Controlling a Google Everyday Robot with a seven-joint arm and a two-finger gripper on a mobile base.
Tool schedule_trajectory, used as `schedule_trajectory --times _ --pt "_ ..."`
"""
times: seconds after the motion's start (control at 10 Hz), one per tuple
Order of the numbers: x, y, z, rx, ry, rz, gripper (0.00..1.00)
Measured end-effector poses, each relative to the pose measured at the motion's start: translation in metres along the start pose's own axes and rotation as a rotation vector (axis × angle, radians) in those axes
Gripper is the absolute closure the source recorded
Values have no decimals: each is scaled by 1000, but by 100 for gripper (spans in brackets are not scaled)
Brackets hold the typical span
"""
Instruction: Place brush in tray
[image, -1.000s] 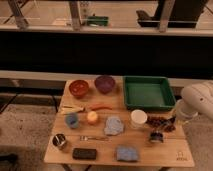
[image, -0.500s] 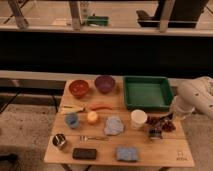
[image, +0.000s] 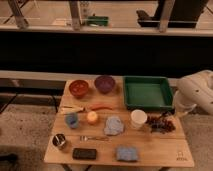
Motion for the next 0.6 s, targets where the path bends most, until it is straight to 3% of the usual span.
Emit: schedule_trajectory --times 0.4,0.6 --pt "15 -47 -50 64 48 -10 96" --pt "17 -76 -60 112 28 -24 96"
